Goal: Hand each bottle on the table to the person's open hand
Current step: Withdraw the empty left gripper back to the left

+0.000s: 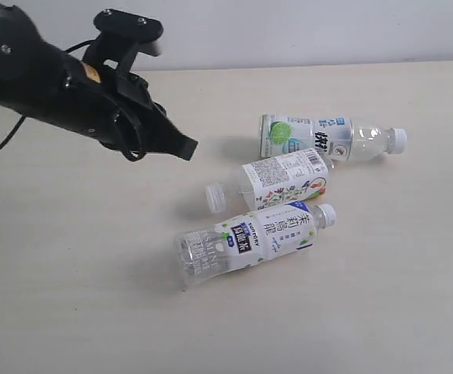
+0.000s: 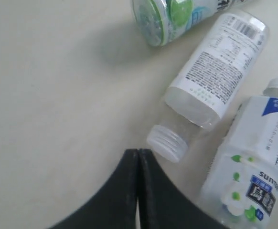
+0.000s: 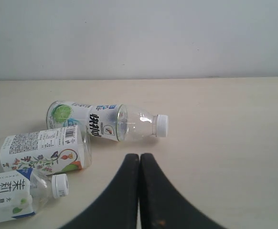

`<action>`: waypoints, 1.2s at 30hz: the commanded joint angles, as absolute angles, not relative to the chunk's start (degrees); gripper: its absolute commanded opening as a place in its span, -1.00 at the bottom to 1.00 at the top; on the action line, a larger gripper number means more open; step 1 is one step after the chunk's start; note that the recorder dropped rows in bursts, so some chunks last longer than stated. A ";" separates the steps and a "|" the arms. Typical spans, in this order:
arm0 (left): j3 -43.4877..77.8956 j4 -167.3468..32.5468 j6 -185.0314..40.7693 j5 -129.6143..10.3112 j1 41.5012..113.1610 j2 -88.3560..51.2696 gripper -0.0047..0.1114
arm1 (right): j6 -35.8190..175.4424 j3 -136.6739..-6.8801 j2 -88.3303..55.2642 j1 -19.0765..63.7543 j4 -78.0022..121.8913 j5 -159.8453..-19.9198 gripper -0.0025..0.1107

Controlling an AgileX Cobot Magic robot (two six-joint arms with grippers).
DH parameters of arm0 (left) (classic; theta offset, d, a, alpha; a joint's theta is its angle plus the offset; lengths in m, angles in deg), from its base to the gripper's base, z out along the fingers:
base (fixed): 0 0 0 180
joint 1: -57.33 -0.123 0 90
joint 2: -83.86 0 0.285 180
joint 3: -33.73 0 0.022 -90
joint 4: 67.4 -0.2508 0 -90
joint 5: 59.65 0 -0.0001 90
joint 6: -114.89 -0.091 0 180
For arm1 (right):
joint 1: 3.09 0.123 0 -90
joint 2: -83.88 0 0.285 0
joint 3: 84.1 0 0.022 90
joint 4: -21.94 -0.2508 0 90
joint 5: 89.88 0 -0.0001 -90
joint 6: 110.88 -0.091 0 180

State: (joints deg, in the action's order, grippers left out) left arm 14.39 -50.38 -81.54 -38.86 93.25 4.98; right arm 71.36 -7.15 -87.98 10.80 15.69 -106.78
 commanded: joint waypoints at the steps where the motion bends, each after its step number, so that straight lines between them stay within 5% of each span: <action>1: 9.73 -49.26 -82.47 -44.51 93.01 -0.61 -0.92 | 71.31 -6.88 -88.33 10.48 15.80 -106.31 -0.96; 23: -6.02 -55.28 -83.35 -51.91 92.66 -30.97 -0.92 | 71.31 -6.88 -88.33 11.59 15.80 -106.31 -0.96; 36: 0.33 -56.12 -85.45 -28.90 92.66 -24.56 -0.92 | 71.33 -6.88 -88.33 11.59 15.80 -106.31 -0.96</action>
State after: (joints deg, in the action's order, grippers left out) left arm -3.64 -55.90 -85.21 -34.28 92.88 -27.46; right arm 71.36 -7.15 -87.98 11.47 15.69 -106.78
